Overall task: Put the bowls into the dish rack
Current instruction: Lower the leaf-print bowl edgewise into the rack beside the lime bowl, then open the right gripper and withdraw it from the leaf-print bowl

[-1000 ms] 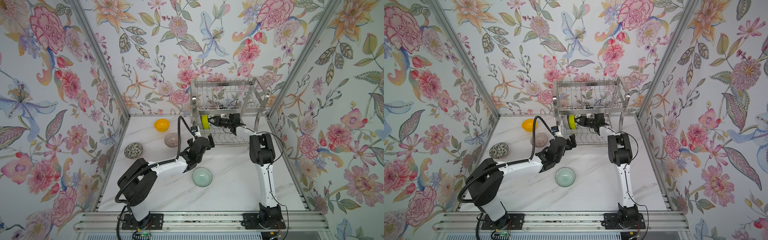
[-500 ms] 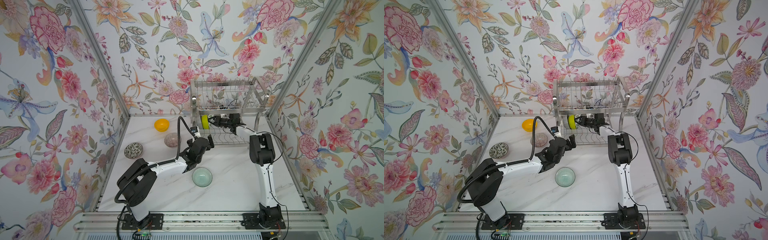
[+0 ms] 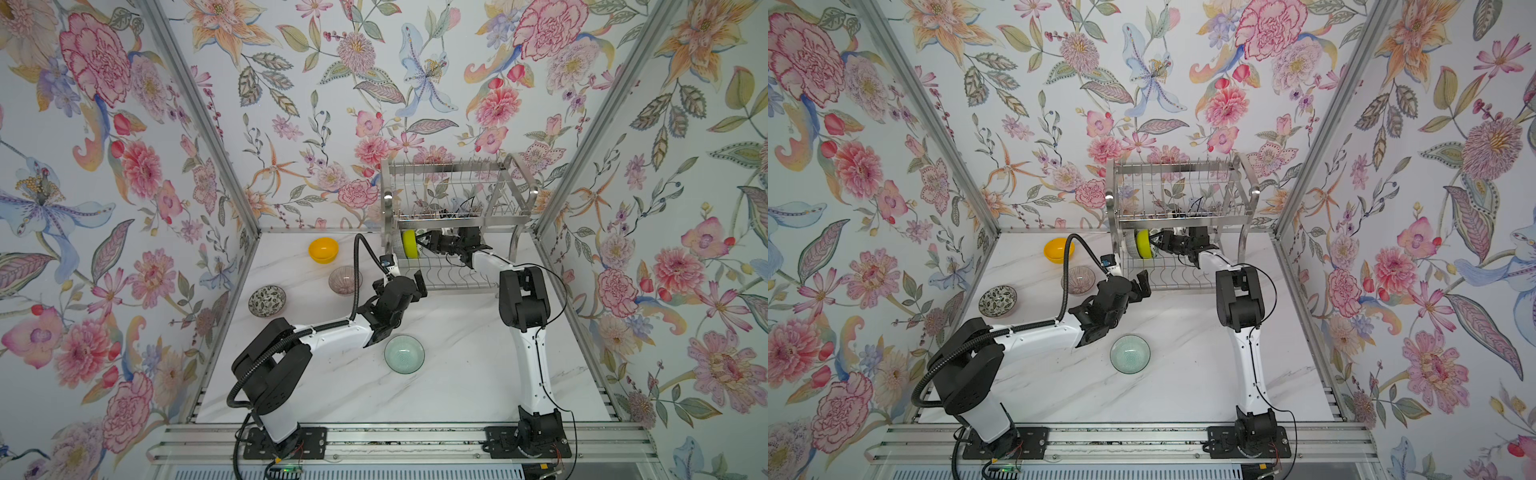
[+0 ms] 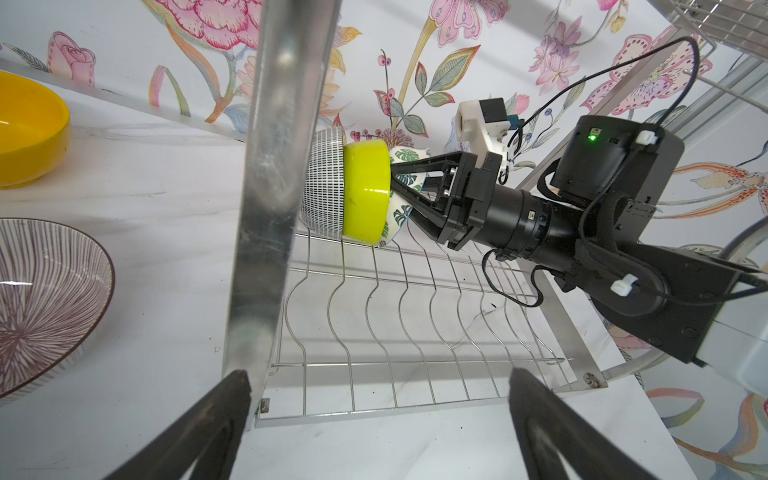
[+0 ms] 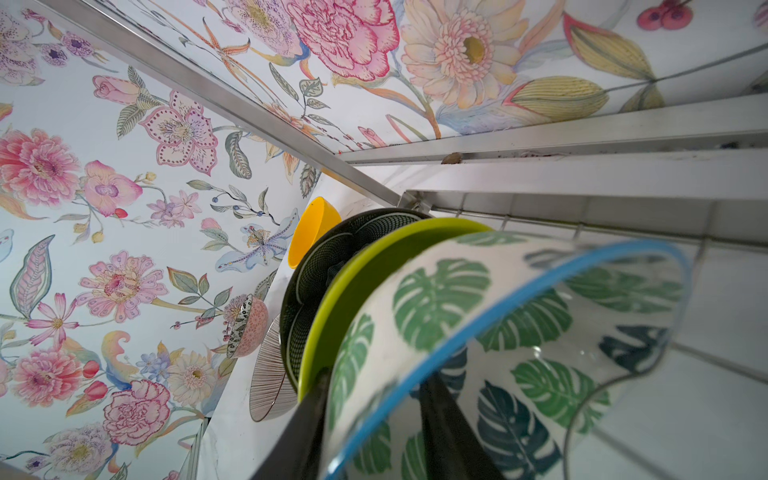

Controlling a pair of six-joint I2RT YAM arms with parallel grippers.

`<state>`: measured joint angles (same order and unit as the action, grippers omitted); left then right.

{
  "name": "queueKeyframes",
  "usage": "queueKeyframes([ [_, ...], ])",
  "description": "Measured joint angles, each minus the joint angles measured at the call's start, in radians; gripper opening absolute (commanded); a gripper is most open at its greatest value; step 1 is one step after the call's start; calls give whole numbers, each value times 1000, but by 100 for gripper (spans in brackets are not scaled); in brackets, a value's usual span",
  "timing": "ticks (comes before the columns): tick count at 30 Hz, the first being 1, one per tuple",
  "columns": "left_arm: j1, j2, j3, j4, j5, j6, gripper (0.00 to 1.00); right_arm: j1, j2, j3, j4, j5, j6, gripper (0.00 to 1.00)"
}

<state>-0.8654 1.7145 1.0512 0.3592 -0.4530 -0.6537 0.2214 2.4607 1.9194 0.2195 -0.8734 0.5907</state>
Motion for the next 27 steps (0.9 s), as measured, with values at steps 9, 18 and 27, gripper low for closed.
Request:
queueKeyframes([
  [9, -13, 0, 0, 0, 0, -2, 99, 0, 0, 22, -24, 18, 0, 36],
  [18, -17, -3, -2, 0, 0, -2, 99, 0, 0, 23, -34, 19, 0, 36],
  [27, -17, -37, -22, -9, -5, -3, 99, 0, -27, -32, -11, 37, 5, 47],
])
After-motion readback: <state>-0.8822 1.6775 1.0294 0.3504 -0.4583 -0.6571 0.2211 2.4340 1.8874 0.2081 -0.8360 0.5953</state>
